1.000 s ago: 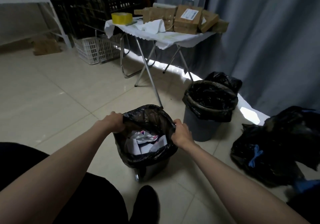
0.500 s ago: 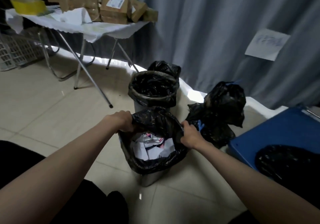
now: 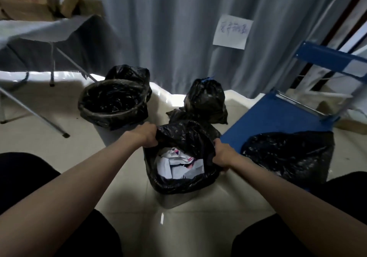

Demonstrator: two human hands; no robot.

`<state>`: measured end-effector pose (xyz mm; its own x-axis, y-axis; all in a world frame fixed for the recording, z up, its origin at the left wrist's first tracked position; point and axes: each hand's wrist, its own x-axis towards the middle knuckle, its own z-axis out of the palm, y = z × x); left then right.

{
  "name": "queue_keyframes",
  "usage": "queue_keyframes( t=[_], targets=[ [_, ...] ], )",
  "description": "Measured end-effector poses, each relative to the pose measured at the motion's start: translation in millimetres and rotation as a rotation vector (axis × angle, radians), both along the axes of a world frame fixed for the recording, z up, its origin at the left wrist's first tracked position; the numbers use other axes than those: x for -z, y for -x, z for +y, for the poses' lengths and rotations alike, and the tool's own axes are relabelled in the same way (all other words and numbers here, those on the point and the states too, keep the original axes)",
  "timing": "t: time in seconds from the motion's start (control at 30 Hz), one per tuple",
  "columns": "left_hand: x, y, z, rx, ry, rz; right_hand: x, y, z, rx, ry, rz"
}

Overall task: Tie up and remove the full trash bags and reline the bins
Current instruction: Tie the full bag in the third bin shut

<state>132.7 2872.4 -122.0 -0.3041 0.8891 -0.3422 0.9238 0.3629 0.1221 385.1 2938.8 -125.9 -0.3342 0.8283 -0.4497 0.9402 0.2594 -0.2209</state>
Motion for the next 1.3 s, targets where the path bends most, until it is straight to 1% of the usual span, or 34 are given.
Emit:
queue_keyframes(
  t=[0.2,0.33,0.4,0.47,0.63,0.77,0.9,0.97,1.07,1.17,1.3],
  targets=[
    [-4.1,-8.9,29.9,0.127,0.007,0.018,-5.8,-15.6,14.6,-0.097,0.041,-0.146],
    [-7.1,-1.5,42.1,0.196,0.024,0.007,-17.9,-20.9,28.5,-0.176,0.098,-0.136],
    [-6.7,3.1,47.1,0.201,0.04,-0.018,-22.6,-20.8,36.8,-0.209,0.071,-0.127],
    [-4.7,8.2,51.2,0.191,0.03,-0.033,-21.9,-16.9,46.7,-0.195,0.015,-0.117],
    [1.6,23.2,58.8,0.08,-0.028,-0.147,-14.4,1.0,75.2,-0.08,-0.11,0.078],
    [9.6,26.5,64.9,0.046,-0.1,-0.21,-2.6,18.5,92.3,0.028,-0.143,0.273],
    [16.3,29.7,70.3,0.021,-0.206,-0.232,15.6,25.9,97.7,0.053,-0.118,0.29],
    [15.2,30.7,70.7,0.016,-0.245,-0.237,23.3,24.7,102.3,0.067,-0.159,0.281],
    [12.9,30.4,67.9,0.024,-0.296,-0.225,25.0,21.9,101.3,0.081,-0.28,0.299],
    [11.4,27.2,62.6,0.07,-0.334,-0.163,19.0,20.4,98.0,0.062,-0.365,0.345],
    [5.8,21.8,60.0,0.103,-0.369,-0.068,12.0,23.5,94.8,0.029,-0.394,0.371]
  ],
)
